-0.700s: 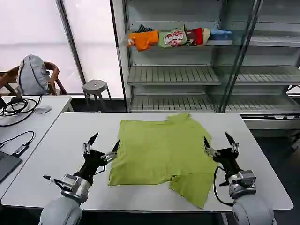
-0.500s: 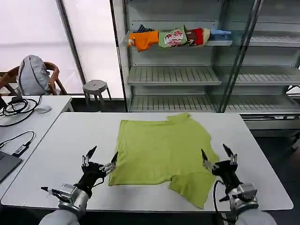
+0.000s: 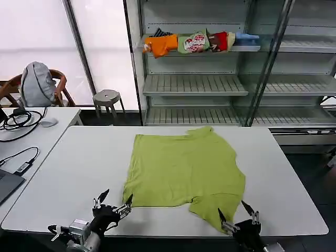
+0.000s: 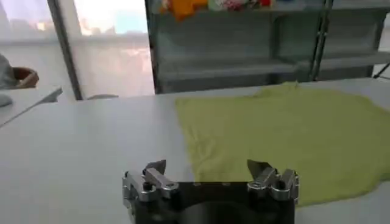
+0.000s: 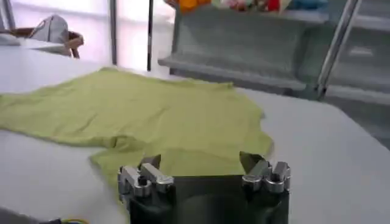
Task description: Fold and organize the clothes.
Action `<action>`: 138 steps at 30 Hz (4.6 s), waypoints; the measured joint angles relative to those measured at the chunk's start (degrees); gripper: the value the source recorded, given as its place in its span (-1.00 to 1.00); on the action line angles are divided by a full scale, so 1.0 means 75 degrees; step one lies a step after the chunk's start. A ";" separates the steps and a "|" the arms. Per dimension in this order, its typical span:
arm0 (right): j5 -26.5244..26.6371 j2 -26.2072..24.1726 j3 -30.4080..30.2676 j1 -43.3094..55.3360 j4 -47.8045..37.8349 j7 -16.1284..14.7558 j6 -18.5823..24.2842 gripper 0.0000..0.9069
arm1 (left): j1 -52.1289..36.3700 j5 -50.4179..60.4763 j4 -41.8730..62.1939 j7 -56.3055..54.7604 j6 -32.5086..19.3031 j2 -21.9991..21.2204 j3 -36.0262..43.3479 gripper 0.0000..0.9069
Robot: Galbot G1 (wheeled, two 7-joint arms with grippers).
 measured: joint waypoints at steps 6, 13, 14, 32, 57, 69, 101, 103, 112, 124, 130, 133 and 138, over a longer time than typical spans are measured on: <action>0.0000 0.0027 -0.0079 -0.0166 -0.0002 0.0050 0.0000 1.00 | -0.0012 -0.0066 0.0127 -0.0124 0.0167 0.0038 0.0045 1.00; 0.0074 0.0020 -0.0185 -0.0212 -0.0027 0.0173 -0.0057 1.00 | -0.0055 -0.0213 0.0300 -0.0242 0.0280 0.0019 0.0017 1.00; 0.0085 0.0013 -0.0199 -0.0212 -0.0027 0.0192 -0.0066 1.00 | -0.0065 -0.0220 0.0334 -0.0267 0.0291 0.0006 0.0022 1.00; 0.0391 -0.0102 -0.0486 -0.0160 0.0032 0.0305 -0.0263 -1.00 | -0.0027 -0.0285 0.0542 -0.0549 0.0335 -0.0138 0.0107 -0.98; 0.1120 -0.0263 -0.0403 0.1248 0.0037 0.0598 -0.0274 -1.00 | -0.0597 -0.0548 0.0517 0.0018 0.0310 -0.0157 0.0012 -0.98; 0.1728 -0.0247 -0.0536 0.3010 -0.0931 0.0734 -0.0510 -1.00 | -0.1870 -0.0986 0.1085 0.0476 0.0268 -0.0267 0.0133 -0.98; 0.1504 0.0044 -0.1288 0.5496 -0.3249 0.0712 -0.0369 -1.00 | -0.3685 -0.1488 0.3045 0.0849 -0.0162 -0.0256 0.0556 -0.98; 0.1491 0.0056 -0.1288 0.5537 -0.3310 0.0707 -0.0362 -1.00 | -0.3695 -0.1497 0.3113 0.0852 -0.0175 -0.0254 0.0533 -0.98; 0.1385 0.0064 -0.1343 0.5776 -0.3594 0.0673 -0.0304 -1.00 | -0.3745 -0.1487 0.3276 0.0902 -0.0275 -0.0282 0.0577 -0.98; 0.1268 0.0060 -0.1493 0.6016 -0.3966 0.0618 -0.0258 1.00 | -0.3917 -0.1485 0.3556 0.0950 -0.0406 -0.0301 0.0594 1.00; 0.1183 0.0132 -0.1523 0.6093 -0.4140 0.0709 -0.0278 1.00 | -0.3985 -0.1468 0.3683 0.0968 -0.0440 -0.0318 0.0627 1.00; 0.1165 0.0173 -0.1488 0.6132 -0.4222 0.0765 -0.0272 1.00 | -0.4010 -0.1434 0.3754 0.0933 -0.0503 -0.0355 0.0632 1.00; 0.1145 0.0206 -0.1380 0.6214 -0.4277 0.0835 -0.0271 1.00 | -0.3984 -0.1407 0.3777 0.0922 -0.0595 -0.0395 0.0632 1.00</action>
